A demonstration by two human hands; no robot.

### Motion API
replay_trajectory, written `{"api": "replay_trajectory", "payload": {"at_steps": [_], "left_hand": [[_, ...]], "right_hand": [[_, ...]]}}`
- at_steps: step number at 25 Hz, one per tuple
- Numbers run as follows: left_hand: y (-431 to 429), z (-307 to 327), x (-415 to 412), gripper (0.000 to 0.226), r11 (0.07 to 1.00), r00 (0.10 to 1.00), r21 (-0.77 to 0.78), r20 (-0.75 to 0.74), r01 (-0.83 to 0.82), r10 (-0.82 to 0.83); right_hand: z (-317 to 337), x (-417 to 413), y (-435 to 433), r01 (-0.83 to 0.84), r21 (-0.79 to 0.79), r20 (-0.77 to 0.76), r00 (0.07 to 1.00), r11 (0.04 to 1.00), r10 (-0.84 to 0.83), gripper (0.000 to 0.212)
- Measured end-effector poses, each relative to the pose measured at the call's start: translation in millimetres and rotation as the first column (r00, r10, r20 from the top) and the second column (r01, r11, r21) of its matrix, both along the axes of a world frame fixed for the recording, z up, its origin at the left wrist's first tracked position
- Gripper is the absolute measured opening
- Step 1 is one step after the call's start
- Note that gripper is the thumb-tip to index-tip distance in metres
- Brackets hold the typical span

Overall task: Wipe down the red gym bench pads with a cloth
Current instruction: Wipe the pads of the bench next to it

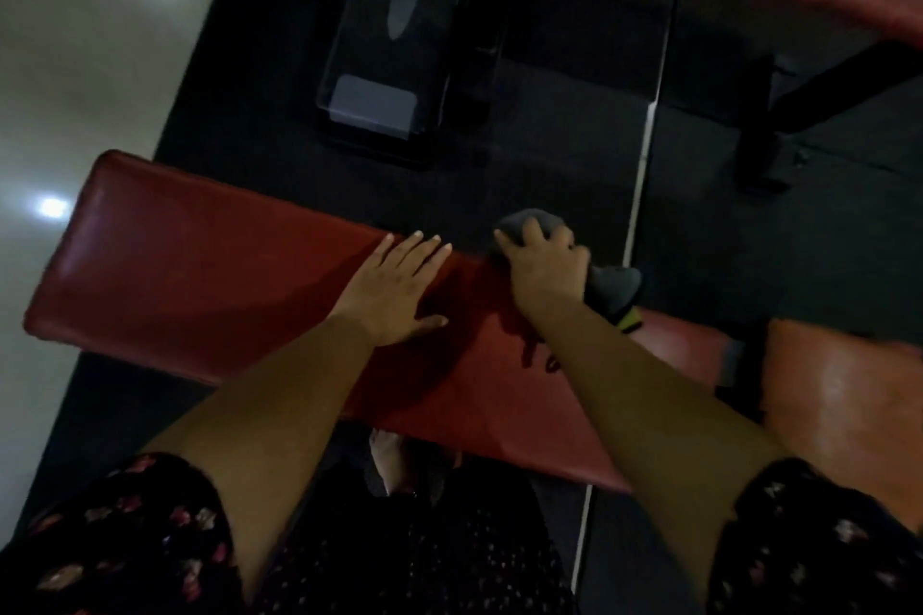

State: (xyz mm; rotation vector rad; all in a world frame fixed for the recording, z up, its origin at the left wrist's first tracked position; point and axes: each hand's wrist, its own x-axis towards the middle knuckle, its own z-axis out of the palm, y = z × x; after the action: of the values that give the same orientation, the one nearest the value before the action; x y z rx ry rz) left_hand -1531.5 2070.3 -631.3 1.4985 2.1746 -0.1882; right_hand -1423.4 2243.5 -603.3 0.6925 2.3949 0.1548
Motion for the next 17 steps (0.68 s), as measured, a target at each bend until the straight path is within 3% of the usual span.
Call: {"api": "replay_trajectory", "payload": {"at_steps": [4, 7, 14, 17], "left_hand": [[14.8, 2.5, 30.0, 0.096, 1.0, 0.999, 0.007, 0.033, 0.019, -0.019], [32.3, 1.3, 39.3, 0.097, 0.999, 1.0, 0.027, -0.008, 0.02, -0.02], [104.9, -5.7, 100.4, 0.095, 0.964, 0.966, 0.093, 0.049, 0.247, -0.253], [124.9, -7.2, 134.2, 0.095, 0.911, 0.917, 0.117, 0.015, 0.395, -0.399]], "right_hand": [[1.6, 40.5, 12.7, -0.066, -0.004, -0.089, 0.994, 0.998, 0.065, 0.051], [4.2, 87.3, 42.8, 0.022, 0.007, -0.06, 0.998, 1.0, -0.022, 0.051], [0.1, 163.6, 91.9, 0.251, 0.105, 0.05, 0.965, 0.962, -0.257, 0.053], [-2.5, 187.6, 104.7, 0.407, 0.072, 0.036, 0.911, 0.911, -0.41, 0.057]]}}
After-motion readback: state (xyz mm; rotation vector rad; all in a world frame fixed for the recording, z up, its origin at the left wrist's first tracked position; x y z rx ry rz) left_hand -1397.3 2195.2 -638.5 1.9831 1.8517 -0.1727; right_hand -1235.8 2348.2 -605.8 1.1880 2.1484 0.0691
